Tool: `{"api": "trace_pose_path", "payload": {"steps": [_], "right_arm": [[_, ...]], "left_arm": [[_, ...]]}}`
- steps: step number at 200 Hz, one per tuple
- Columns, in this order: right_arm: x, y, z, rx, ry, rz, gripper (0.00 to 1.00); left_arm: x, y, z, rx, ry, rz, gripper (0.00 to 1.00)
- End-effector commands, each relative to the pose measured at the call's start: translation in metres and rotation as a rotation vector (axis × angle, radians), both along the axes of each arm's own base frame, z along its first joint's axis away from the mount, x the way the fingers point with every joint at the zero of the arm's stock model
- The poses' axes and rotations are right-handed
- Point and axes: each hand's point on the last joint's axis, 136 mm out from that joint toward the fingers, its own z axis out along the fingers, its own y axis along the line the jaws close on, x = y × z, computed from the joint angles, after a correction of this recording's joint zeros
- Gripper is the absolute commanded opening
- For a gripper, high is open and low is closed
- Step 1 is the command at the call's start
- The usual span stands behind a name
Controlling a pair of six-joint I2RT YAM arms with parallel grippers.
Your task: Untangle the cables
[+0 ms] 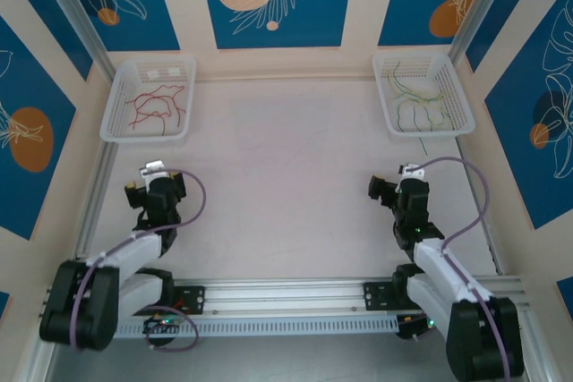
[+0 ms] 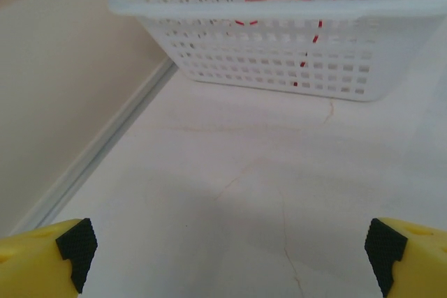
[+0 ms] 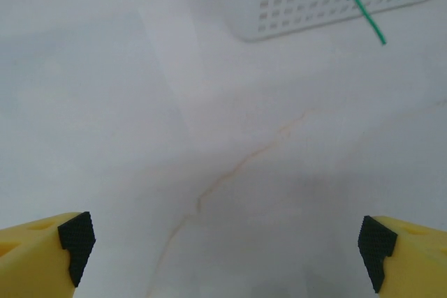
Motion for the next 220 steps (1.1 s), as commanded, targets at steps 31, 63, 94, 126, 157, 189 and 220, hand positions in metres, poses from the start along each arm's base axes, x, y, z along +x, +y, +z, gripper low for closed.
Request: {"api": "trace_pose_path", "payload": {"steps": [31,63,94,126,157,189,220], "right_arm": [[0.070,0.021,0.039,-0.057,-0.192,0.162,0.99],[0.092,0.036,0.028,0.000,-0.215,0.273,0.99],[0.095,0.043,0.014,-0.001,-0.196,0.312,0.99],[0.104,0.035,0.011,0.055,-0.157,0.298,0.99],[0.105,0.036,0.010,0.033,-0.151,0.288,0.99],[0.105,0.037,0.010,0.032,-0.147,0.290,0.99],[0.105,0.036,0.010,0.036,-0.144,0.293,0.99]], "left_arm": [[0.060,-0.028,0.013,-0.090,-0.157,-0.201,1.00],[0.056,-0.043,0.015,-0.083,-0.181,-0.294,1.00],[0.057,-0.056,0.006,-0.079,-0.162,-0.371,1.00],[0.084,-0.057,-0.009,-0.078,-0.048,-0.358,1.00],[0.082,-0.058,-0.009,-0.081,-0.041,-0.363,1.00],[0.085,-0.070,-0.011,-0.086,-0.019,-0.435,1.00],[0.085,-0.071,-0.011,-0.087,-0.019,-0.439,1.00]]}}
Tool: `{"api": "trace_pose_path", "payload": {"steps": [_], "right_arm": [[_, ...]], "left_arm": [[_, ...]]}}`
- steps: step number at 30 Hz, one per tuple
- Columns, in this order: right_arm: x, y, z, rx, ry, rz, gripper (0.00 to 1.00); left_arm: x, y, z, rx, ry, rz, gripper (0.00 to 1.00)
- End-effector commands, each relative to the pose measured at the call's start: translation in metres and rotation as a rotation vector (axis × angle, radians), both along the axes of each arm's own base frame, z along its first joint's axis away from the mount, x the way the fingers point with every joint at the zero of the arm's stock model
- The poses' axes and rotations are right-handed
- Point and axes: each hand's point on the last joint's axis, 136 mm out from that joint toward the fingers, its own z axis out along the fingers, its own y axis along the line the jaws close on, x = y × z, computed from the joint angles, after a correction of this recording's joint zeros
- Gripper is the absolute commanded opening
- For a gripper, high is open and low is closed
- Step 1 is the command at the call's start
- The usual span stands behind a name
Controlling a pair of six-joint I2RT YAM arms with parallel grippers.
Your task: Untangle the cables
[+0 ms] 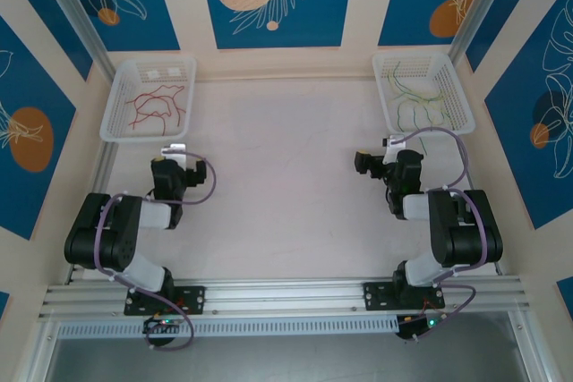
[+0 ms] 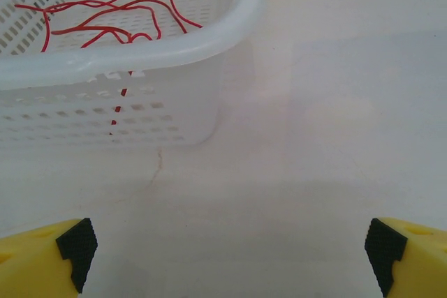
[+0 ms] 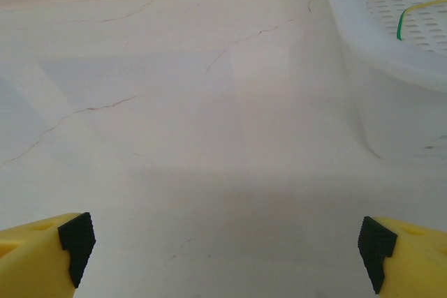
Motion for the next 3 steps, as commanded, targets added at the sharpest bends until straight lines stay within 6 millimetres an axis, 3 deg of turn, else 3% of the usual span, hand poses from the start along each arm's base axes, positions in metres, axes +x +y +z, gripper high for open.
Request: {"api": "trace_pose_path", "payload": {"steps": [1,3], "right_arm": [[0.0041,0.0028,0.0065,-0.002,-0.021,0.017,0.99],[0.0035,0.0069,0.0070,-0.005,-0.023,0.039,0.99]], "left_arm": [[0.0060,-0.0071,0.0097,0.002,-0.020,-0.042,1.00],[0.0057,-0.0071,0.0088,0.002,-0.017,-0.042,1.00]]}}
